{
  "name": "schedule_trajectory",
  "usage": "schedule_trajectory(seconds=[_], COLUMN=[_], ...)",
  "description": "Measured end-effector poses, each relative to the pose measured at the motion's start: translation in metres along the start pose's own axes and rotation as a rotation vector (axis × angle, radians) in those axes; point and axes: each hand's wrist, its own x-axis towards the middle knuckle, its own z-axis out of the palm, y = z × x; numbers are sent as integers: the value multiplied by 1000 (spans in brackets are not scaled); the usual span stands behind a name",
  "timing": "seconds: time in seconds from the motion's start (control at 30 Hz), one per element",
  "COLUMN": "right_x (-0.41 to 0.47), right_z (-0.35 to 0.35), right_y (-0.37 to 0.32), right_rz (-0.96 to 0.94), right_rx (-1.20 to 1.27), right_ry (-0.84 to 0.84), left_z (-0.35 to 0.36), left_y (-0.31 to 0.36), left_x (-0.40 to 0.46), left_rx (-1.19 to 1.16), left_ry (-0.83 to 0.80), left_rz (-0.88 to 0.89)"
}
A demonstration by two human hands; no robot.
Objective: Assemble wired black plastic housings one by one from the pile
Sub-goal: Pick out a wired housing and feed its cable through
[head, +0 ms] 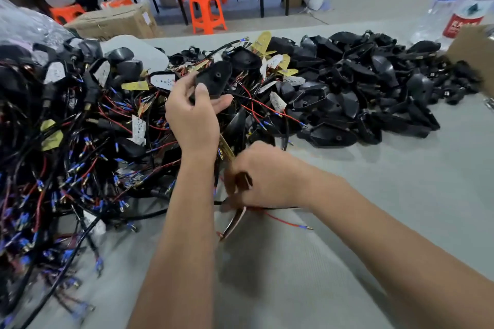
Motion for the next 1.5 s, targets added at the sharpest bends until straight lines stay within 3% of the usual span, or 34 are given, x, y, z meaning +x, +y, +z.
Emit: schedule_trajectory(seconds=[0.27,0.43,0.63,0.73,0.83,0.93,1.03,1.33,1.5], right_x=[-1,-25,-61,-63,-48,-23,0,31,30], right_z=[-2,-40,-73,-72,-57,-36,-15,17,29], right_y=[-4,27,69,69,52,23,-8,-35,-32], right_rz=[105,183,351,420,461,388,226,54,3], right_rx=[-147,-53,27,23,-204,-407,-357,-245,-130], right_ry=[-74,60,208,116,-37,120,366,16,49], left_z=[-17,-14,-2,-3,-8,-18,-30,-63,-62], left_y=[7,7,11,12,9,5,4,-7,-4], left_x=[-1,-6,-14,-10,-9,-7,-1,7,7], left_rx=[-14,-43,-7,19,83,123,134,124,83], left_ry=[1,25,-104,-146,-154,-122,-108,13,44], left_rz=[15,-4,21,-3,-17,-22,-24,-104,-117])
